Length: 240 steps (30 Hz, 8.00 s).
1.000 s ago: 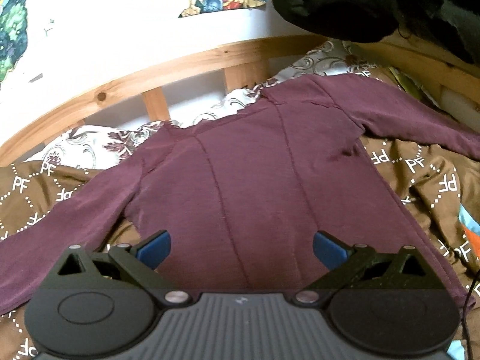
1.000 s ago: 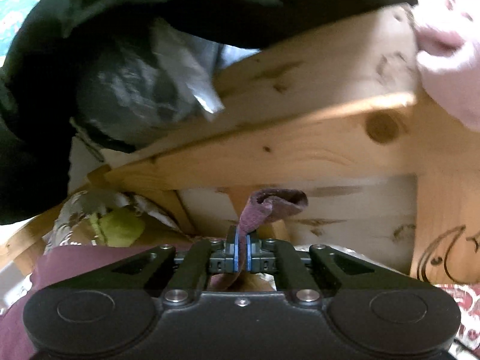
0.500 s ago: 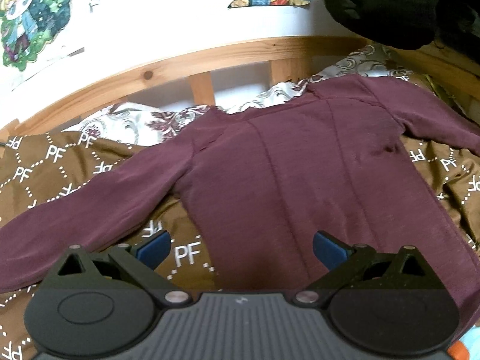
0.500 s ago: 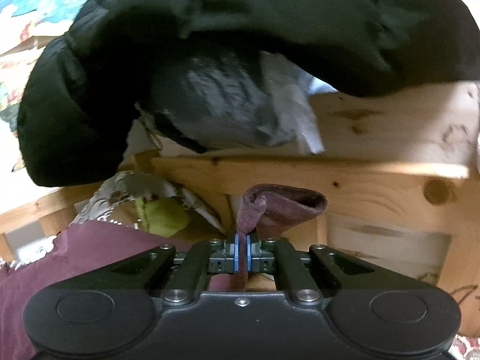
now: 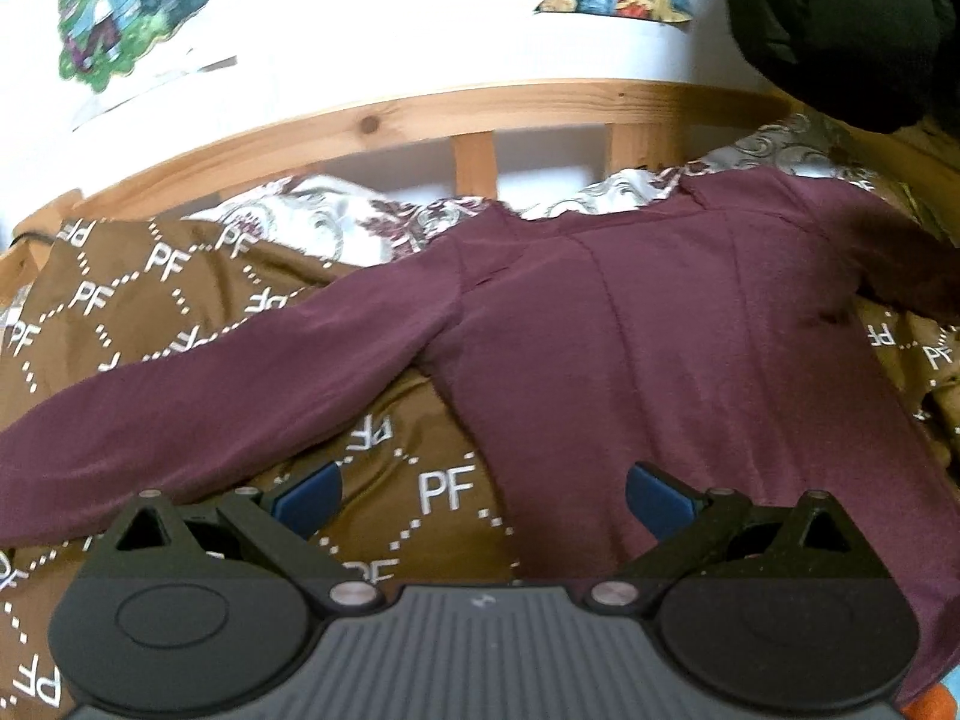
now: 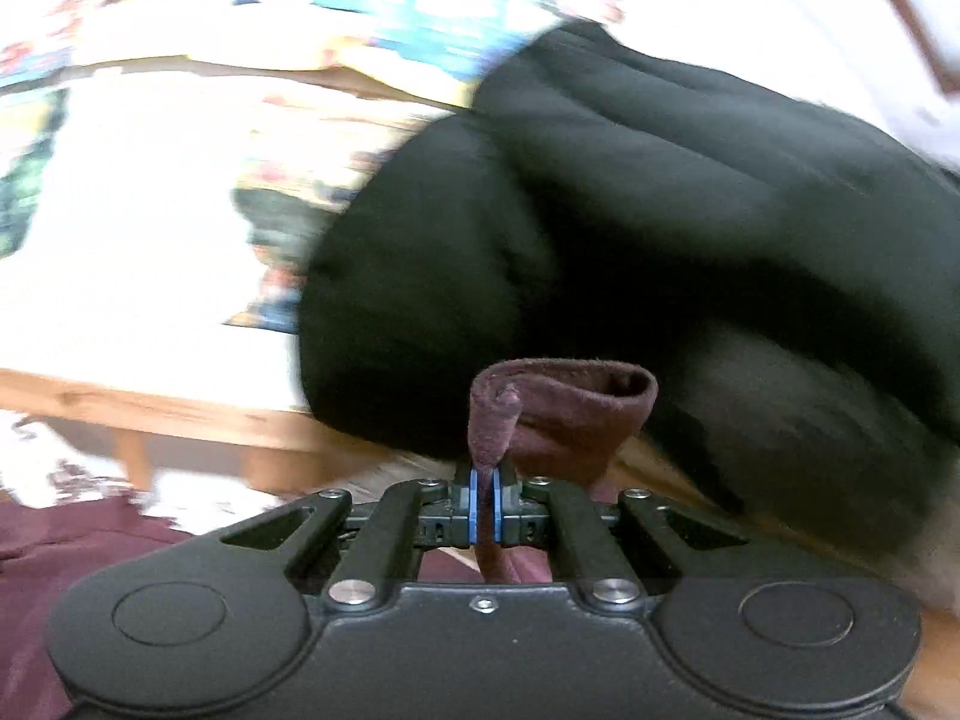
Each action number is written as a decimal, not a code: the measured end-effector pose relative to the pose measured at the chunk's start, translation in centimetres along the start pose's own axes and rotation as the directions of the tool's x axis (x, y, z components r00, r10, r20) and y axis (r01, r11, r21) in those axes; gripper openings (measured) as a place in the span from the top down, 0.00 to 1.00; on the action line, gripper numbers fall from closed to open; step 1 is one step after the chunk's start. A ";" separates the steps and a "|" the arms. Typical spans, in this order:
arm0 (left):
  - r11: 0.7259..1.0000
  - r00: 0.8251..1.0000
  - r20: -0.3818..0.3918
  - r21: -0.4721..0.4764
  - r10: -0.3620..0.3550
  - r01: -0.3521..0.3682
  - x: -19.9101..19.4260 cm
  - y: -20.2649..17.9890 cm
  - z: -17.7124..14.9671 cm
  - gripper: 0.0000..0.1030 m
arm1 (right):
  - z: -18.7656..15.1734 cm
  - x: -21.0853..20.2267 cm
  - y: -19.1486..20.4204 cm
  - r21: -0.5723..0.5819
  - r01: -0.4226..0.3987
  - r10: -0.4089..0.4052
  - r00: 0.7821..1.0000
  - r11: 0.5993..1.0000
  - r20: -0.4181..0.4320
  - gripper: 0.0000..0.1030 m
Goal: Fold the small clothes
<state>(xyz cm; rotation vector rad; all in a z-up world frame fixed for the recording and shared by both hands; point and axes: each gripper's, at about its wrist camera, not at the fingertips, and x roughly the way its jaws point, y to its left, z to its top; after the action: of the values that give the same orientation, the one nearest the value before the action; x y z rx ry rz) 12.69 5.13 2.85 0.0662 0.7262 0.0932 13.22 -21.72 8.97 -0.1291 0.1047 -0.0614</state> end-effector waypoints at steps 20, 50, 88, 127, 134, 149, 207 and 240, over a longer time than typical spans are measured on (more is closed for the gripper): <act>0.973 0.998 -0.070 -0.232 0.004 -0.020 1.6 6.6 -1.4 0.00 | -8.9 -1.4 20.3 -0.232 -0.660 0.585 0.746 0.714 -0.319 0.95; 0.736 0.859 -0.162 -0.606 -0.486 0.302 8.3 3.3 -0.9 0.03 | -16.2 5.8 3.3 -0.315 -0.135 0.017 0.937 0.939 -0.350 0.18; 0.955 0.987 -0.097 -0.282 -0.127 0.095 4.7 1.2 -1.3 0.17 | -17.3 6.1 5.5 -0.515 -0.110 -0.036 0.963 0.850 -0.265 0.13; 0.866 0.985 -0.060 -0.469 0.162 -0.171 -0.8 11.2 -4.5 0.01 | -15.1 4.9 4.0 -0.370 -0.094 -0.014 0.960 0.924 -0.278 0.12; 0.665 0.954 -0.035 -0.709 0.298 -0.234 -2.9 21.4 -6.3 0.01 | -13.0 2.4 5.0 -0.139 -0.182 0.143 0.957 0.973 -0.252 0.01; 0.357 0.900 -0.014 -0.915 0.435 -0.186 -4.9 28.3 -8.7 0.92 | -13.5 0.3 10.7 -0.041 -0.373 0.341 0.884 0.927 -0.320 0.01; 0.951 0.955 0.089 -0.104 -0.281 0.290 4.2 2.1 1.1 0.17 | -14.7 1.8 2.9 0.179 -0.268 0.302 0.931 0.947 -0.206 0.01; 0.900 0.997 -0.068 -0.437 -0.035 0.002 14.1 10.4 2.9 0.90 | -15.8 3.4 4.3 0.282 -0.470 0.548 0.715 0.837 -0.435 0.94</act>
<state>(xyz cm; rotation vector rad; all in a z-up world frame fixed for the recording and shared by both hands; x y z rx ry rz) 24.50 16.90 -3.34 -0.3770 0.7654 0.2405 15.16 -19.66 -7.52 0.0780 0.6600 0.4639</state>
